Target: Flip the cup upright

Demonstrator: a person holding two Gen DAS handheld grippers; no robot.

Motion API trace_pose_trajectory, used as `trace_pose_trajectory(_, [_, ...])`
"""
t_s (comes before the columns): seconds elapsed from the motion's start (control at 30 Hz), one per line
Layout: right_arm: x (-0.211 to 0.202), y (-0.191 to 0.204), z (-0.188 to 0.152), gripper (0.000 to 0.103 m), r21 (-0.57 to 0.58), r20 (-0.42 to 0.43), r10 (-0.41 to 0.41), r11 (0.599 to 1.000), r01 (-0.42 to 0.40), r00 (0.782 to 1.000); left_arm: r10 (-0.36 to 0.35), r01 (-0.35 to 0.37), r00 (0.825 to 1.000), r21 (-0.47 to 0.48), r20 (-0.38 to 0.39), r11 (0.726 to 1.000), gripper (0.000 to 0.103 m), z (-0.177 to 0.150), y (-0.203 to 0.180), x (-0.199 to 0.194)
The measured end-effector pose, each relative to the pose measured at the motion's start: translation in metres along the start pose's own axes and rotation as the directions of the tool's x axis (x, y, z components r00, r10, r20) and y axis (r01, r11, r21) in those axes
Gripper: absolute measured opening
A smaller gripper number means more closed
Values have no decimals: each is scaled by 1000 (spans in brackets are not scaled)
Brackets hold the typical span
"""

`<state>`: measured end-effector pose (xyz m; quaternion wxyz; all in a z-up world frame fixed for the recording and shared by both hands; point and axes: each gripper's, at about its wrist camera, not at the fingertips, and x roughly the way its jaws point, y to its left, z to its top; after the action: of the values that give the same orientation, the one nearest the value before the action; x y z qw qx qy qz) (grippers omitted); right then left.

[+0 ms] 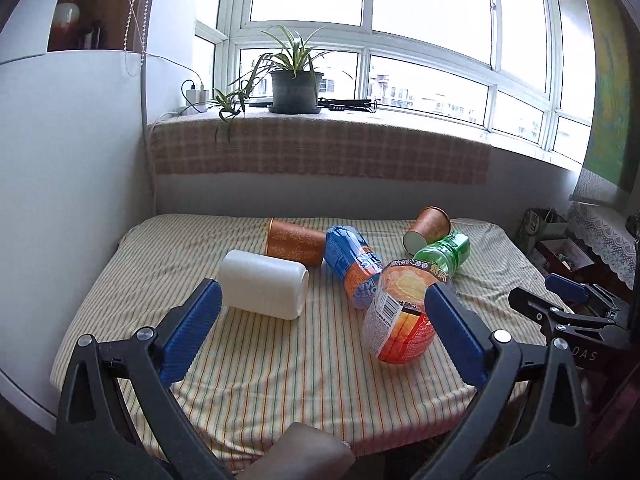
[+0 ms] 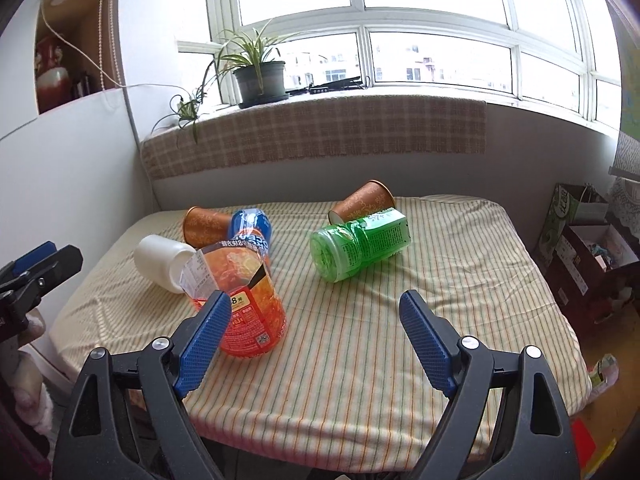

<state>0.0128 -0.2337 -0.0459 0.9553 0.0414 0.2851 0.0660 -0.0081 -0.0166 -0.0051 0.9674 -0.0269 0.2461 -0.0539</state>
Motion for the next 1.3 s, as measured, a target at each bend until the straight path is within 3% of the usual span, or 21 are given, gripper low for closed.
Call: trace_pose_trajectory(1.3, [3, -2, -3, 86, 14, -29, 25, 1000, -25, 999, 22, -22, 1000, -9, 11, 1000, 103, 0, 3, -6])
